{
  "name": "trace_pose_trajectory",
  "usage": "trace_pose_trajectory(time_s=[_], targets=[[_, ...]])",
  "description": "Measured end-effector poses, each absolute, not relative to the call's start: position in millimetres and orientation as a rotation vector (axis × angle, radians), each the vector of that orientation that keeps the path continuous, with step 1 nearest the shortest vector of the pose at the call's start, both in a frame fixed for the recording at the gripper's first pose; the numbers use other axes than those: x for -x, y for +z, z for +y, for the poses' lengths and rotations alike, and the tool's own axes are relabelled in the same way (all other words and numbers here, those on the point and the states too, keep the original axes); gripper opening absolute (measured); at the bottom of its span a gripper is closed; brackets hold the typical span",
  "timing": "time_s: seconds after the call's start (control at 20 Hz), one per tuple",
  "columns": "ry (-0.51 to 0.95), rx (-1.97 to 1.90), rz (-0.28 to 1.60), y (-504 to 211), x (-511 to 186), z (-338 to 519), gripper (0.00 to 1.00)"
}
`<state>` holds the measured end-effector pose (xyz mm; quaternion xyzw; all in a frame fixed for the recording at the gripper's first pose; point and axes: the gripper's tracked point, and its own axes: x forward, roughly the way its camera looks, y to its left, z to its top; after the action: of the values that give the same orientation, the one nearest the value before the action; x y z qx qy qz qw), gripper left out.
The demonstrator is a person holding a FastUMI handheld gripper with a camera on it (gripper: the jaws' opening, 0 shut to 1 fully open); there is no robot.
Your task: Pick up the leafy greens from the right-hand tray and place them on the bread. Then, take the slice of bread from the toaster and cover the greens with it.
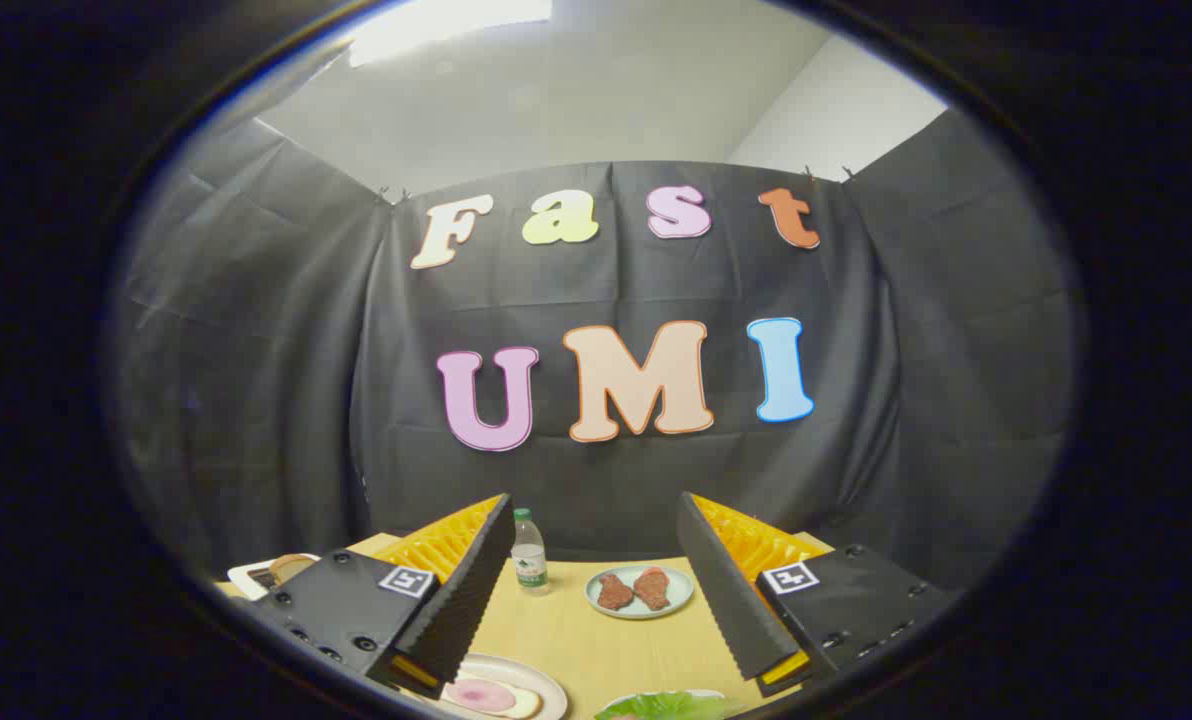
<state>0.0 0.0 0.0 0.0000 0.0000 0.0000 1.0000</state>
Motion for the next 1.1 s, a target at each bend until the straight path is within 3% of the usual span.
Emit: trace_pose_trajectory(time_s=[1.1], targets=[[0.02,0.022,0.001,3.0,11.8,-9.2,1.0]])
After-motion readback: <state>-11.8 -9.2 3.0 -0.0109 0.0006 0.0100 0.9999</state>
